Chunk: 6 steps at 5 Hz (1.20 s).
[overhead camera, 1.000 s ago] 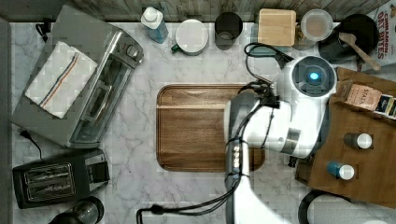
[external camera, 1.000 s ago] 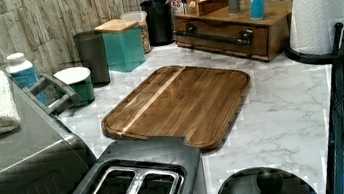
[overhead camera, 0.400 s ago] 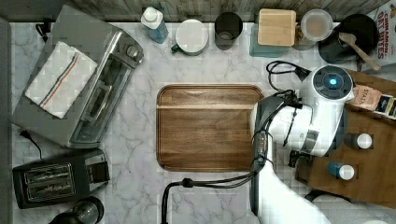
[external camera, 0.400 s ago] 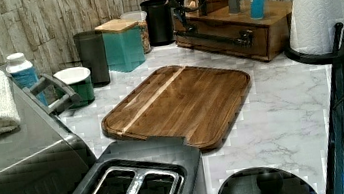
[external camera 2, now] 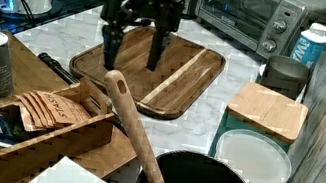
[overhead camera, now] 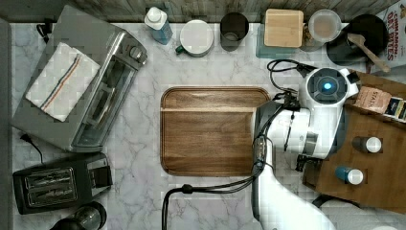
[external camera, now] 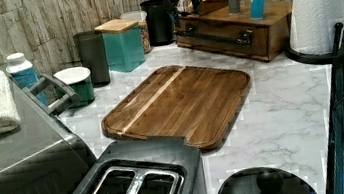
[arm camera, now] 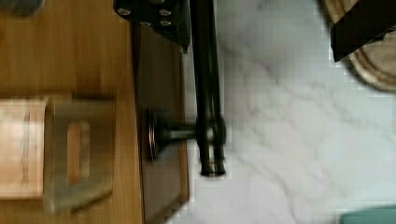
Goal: Open the drawer.
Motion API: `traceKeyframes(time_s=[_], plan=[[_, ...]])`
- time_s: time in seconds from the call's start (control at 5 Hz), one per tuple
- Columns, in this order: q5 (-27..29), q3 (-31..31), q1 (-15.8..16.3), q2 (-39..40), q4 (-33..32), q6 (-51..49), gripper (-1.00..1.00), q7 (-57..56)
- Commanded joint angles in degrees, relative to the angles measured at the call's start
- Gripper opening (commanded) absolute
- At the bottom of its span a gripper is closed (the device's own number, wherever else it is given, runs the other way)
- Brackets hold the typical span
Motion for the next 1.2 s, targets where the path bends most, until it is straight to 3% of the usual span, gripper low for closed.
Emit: traceKeyframes(time_s=[0.2,1.2], plan=[[-0.3,-1.4,-1.4,-1.2,-1.0,-0.8,1.0,0.1],[6.6,-2.1,-5.9,2.6,-6.8,8.3,1.0,-1.9]])
